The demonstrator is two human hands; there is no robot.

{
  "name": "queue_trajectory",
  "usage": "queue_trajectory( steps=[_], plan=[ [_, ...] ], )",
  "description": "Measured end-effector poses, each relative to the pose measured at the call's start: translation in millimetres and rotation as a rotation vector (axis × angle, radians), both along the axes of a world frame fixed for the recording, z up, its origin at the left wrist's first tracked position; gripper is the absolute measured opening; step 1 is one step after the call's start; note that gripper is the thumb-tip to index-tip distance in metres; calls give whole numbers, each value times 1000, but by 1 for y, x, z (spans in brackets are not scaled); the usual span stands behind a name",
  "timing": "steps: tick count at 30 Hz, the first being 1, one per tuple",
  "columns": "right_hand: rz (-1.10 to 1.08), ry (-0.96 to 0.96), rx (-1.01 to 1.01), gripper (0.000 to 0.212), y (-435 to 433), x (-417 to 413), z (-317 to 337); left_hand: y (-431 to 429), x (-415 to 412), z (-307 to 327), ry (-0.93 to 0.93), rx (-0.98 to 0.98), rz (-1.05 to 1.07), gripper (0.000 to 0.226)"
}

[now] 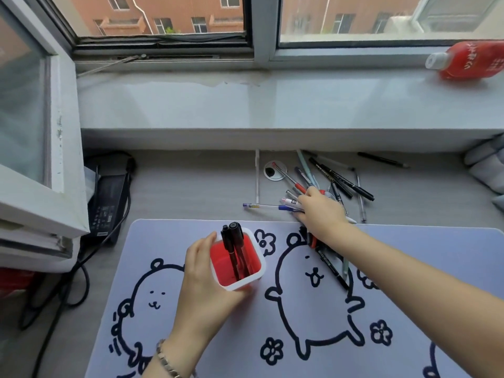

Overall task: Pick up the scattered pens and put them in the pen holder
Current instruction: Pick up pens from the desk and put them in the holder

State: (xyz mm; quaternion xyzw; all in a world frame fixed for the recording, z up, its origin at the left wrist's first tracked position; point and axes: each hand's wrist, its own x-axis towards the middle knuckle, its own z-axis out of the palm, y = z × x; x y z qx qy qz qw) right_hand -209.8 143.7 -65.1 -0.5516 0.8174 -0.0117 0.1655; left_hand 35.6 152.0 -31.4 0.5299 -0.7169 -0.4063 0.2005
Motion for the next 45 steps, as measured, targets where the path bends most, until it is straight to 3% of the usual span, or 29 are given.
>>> queue_trajectory(
  steps=[5, 9, 11, 16, 19, 21, 24, 26, 28, 31, 36, 41, 45],
  plan=[
    [-94, -486, -327, 19, 38, -13, 67, 4, -3, 9, -17, -5, -3, 96],
    [-91, -690, -482, 19, 80, -21, 137, 9, -16, 16, -20, -3, -33, 97],
    [-24, -665, -392, 22, 95, -24, 161, 12, -24, 18, -29, 1, -51, 97],
    [101, -345, -98, 18, 99, -2, 159, 21, -44, 20, -16, -30, -147, 96],
    [131, -485, -103, 9, 98, 21, 138, 31, -53, 22, 2, -18, -202, 95],
    [-5, -754, -238, 30, 98, 26, 134, 36, -55, 22, 19, 0, -217, 96],
    [-257, -1152, -704, 28, 98, 30, 125, 42, -57, 18, 31, 13, -225, 96],
    [-329, -1264, -889, 33, 96, 40, 108, 46, -58, 15, 29, 14, -235, 97],
    [-359, -1273, -932, 37, 98, 52, 90, 49, -60, 16, 34, 40, -240, 99],
    [-357, -1160, -840, 39, 108, 57, 73, 48, -63, 16, 60, 60, -184, 98],
    [-185, -892, -481, 38, 121, 31, 69, 32, -69, 25, 122, 55, -157, 80],
    [-24, -860, -109, 91, 127, 3, 73, 18, -81, 31, 82, 2, -387, 91],
    [-47, -943, -195, 100, 121, -4, 67, 12, -94, 37, 116, 131, -567, 95]
  ],
)
